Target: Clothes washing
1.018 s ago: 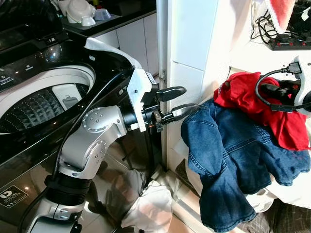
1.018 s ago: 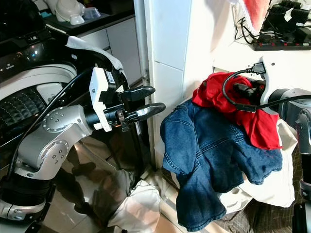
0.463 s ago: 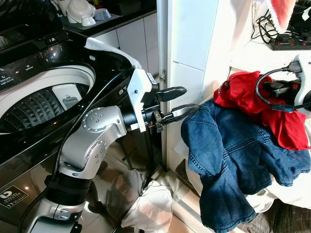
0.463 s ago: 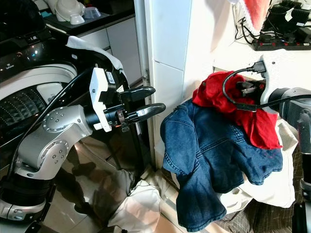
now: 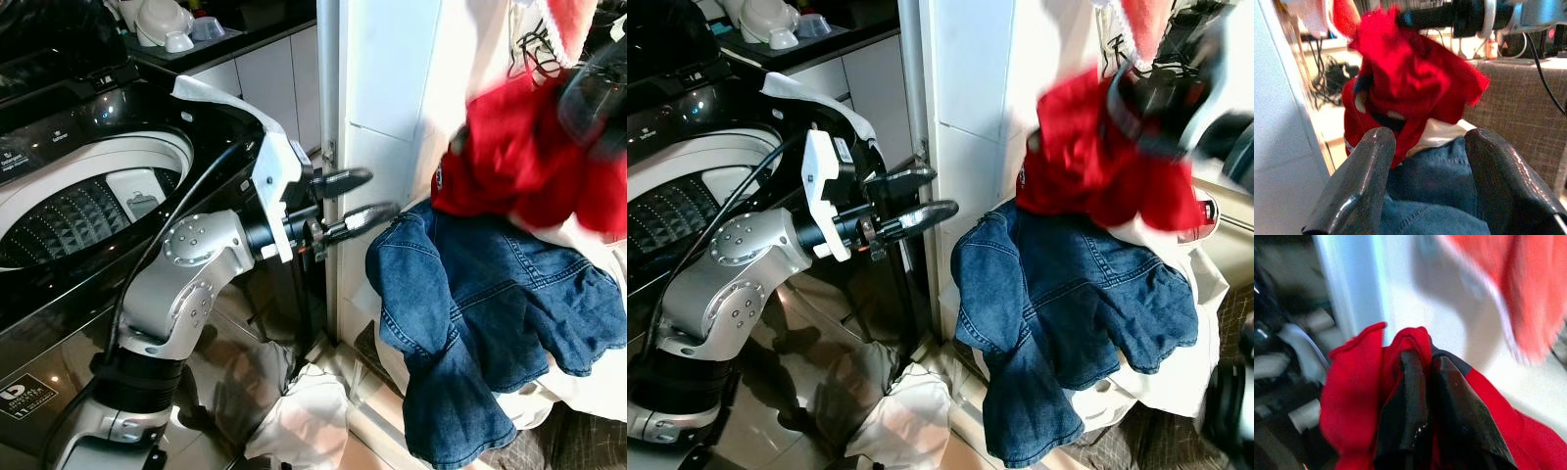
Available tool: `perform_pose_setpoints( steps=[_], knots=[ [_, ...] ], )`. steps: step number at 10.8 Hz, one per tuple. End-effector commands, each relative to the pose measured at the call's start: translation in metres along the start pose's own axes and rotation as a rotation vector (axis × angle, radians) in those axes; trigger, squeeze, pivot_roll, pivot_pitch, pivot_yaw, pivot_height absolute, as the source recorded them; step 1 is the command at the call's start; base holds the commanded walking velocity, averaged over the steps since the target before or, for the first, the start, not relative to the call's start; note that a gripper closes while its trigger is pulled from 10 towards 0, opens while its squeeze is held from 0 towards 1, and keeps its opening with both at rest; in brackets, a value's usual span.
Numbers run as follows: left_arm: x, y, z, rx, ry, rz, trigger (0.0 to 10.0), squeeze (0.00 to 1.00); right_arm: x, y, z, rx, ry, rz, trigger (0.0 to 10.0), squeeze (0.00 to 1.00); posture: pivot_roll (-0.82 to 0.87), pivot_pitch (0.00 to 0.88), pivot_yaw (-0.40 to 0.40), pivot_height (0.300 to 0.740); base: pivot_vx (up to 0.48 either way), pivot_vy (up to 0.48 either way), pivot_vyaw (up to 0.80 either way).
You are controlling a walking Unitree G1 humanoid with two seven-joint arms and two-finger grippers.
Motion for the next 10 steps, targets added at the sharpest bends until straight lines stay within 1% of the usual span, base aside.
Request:
perform_pose_setpoints(
  steps=[1,2,3,4,5,6,7,8,9,10],
  knots=[
    [0.01,0.001,0.014,0.067,0.04,-0.033,10.0,0.0,0.018,-0.005,0.02,0.123,0.037,-0.068,0.0,0.0,-0.02,0.0,0.078,0.74,0.0,0.0,0.0],
    [0.027,0.007,0.03,0.182,0.062,-0.116,10.0,0.0,0.026,-0.007,0.043,0.26,0.076,-0.089,0.0,0.0,-0.03,0.0,0.078,0.74,0.0,0.0,0.0],
    [0.045,0.013,0.041,0.248,0.065,-0.208,10.0,0.04,0.024,-0.004,0.056,0.32,0.101,-0.082,0.0,0.0,-0.04,0.0,0.079,0.74,0.0,0.0,0.0],
    [0.063,0.018,0.046,0.266,0.082,-0.291,10.0,1.0,0.02,0.001,0.072,0.404,0.141,-0.077,0.0,0.0,-0.04,0.0,0.079,0.74,0.0,0.0,0.0],
    [0.071,0.021,0.049,0.275,0.098,-0.322,10.0,1.0,0.012,0.006,0.077,0.41,0.126,-0.045,0.0,0.0,-0.04,0.0,0.075,0.74,0.0,0.0,0.0],
    [0.074,0.022,0.048,0.274,0.105,-0.337,10.0,1.0,0.008,0.008,0.077,0.409,0.141,-0.033,0.0,0.0,-0.03,0.0,0.072,0.74,0.0,0.0,0.0],
    [0.07,0.023,0.041,0.231,0.091,-0.33,10.0,0.88,0.005,0.007,0.08,0.442,0.187,-0.03,0.0,0.0,-0.03,0.0,0.072,0.74,0.0,0.0,0.0],
    [0.063,0.024,0.031,0.154,0.052,-0.315,10.0,0.09,0.002,0.006,0.081,0.463,0.199,-0.022,0.0,0.0,-0.02,0.0,0.065,0.74,0.0,0.0,0.0],
    [0.05,0.031,0.015,0.072,-0.022,-0.282,10.0,0.0,-0.004,0.007,0.086,0.493,0.233,-0.011,0.0,0.0,-0.02,0.0,0.065,0.74,0.0,0.0,0.0],
    [0.048,0.036,0.01,0.056,-0.061,-0.283,10.0,0.03,-0.007,0.008,0.089,0.504,0.241,-0.003,0.0,0.0,-0.02,0.0,0.065,0.74,0.0,0.0,0.0]
  ],
)
Point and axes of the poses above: a point about 5 cm out from each wrist's last joint towards the gripper, its own y axis pointing out of the wrist towards the gripper, its own x axis along the axis of the wrist's last joint, z = x × y, the point moved 2 cm from there along y, pointing out of the wrist towards the gripper, and after that the axes turned 15 degrees about y, right-handed, at the moved point
